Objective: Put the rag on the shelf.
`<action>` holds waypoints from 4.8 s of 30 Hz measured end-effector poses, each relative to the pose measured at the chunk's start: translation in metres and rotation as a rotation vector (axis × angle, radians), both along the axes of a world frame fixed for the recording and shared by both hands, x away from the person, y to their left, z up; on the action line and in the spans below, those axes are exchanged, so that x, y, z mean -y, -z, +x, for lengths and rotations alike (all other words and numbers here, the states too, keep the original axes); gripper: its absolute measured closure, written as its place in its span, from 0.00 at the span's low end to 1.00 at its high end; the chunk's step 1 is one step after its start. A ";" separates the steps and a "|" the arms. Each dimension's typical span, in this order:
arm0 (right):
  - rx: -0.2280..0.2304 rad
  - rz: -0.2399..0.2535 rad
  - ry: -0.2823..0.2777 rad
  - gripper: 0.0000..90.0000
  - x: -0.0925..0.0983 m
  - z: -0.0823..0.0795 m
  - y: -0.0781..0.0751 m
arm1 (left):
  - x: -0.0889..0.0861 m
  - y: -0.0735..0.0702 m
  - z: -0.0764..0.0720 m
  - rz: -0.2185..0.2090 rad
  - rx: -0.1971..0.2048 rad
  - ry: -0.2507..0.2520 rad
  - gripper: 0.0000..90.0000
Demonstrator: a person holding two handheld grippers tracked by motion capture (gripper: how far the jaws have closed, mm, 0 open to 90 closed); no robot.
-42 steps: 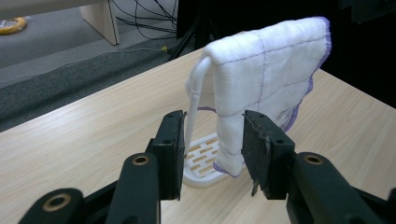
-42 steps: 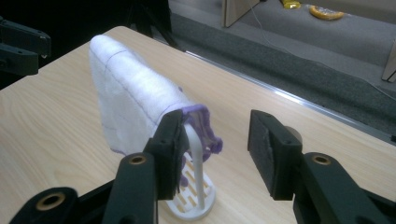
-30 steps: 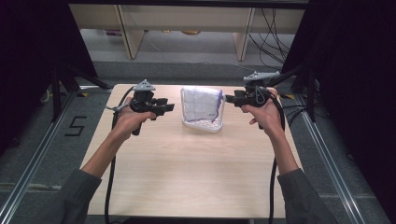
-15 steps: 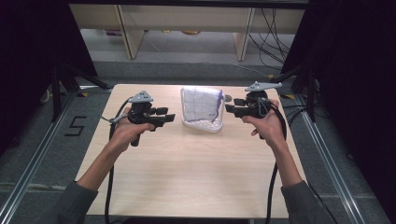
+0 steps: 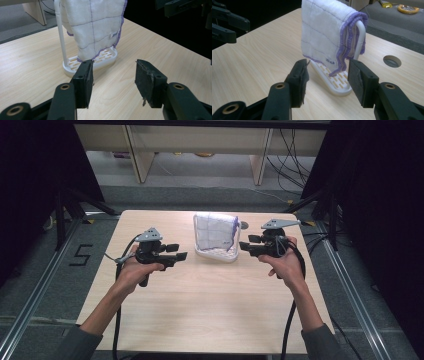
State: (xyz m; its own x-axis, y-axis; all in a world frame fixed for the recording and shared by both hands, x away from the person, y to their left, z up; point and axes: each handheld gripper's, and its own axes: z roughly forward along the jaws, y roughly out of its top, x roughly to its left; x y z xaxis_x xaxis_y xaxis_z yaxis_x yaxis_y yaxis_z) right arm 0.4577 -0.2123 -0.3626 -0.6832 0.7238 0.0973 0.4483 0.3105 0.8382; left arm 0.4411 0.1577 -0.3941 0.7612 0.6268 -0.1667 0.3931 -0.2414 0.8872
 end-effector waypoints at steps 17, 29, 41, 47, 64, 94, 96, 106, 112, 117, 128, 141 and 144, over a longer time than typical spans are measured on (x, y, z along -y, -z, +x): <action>-0.036 -0.006 0.007 0.34 -0.006 -0.011 0.018 | -0.003 0.012 -0.013 0.022 -0.013 0.053 0.34; -0.058 0.014 0.005 0.33 -0.009 -0.022 0.028 | -0.006 0.024 -0.023 0.022 -0.028 0.044 0.29; -0.070 0.005 -0.002 0.33 -0.009 -0.031 0.046 | -0.005 0.044 -0.038 0.025 -0.059 0.052 0.29; -0.086 -0.001 -0.009 0.33 -0.012 -0.035 0.054 | -0.003 0.059 -0.049 0.044 -0.070 0.043 0.28; -0.103 -0.023 -0.021 0.33 -0.025 -0.050 0.070 | -0.010 0.083 -0.087 0.068 -0.074 0.030 0.25; -0.148 -0.033 -0.039 0.31 -0.015 -0.104 0.099 | -0.015 0.096 -0.125 0.105 -0.077 0.018 0.24; -0.142 -0.033 -0.043 0.30 -0.015 -0.107 0.101 | -0.015 0.096 -0.128 0.113 -0.084 0.022 0.24; -0.143 -0.033 -0.098 0.18 -0.012 -0.126 0.112 | -0.021 0.104 -0.138 0.149 -0.091 0.025 0.23; -0.145 -0.048 -0.117 0.18 -0.010 -0.137 0.119 | -0.022 0.110 -0.145 0.107 -0.119 0.028 0.19; -0.175 -0.075 -0.095 0.18 -0.005 -0.147 0.124 | -0.023 0.112 -0.152 0.119 -0.130 0.025 0.16; -0.212 -0.075 -0.057 0.18 0.001 -0.162 0.127 | -0.025 0.117 -0.154 0.185 -0.139 0.013 0.16; -0.220 -0.100 -0.073 0.18 -0.001 -0.161 0.130 | -0.028 0.119 -0.151 0.219 -0.137 0.015 0.16; -0.206 -0.098 -0.086 0.18 0.000 -0.160 0.130 | -0.028 0.120 -0.150 0.220 -0.142 0.016 0.17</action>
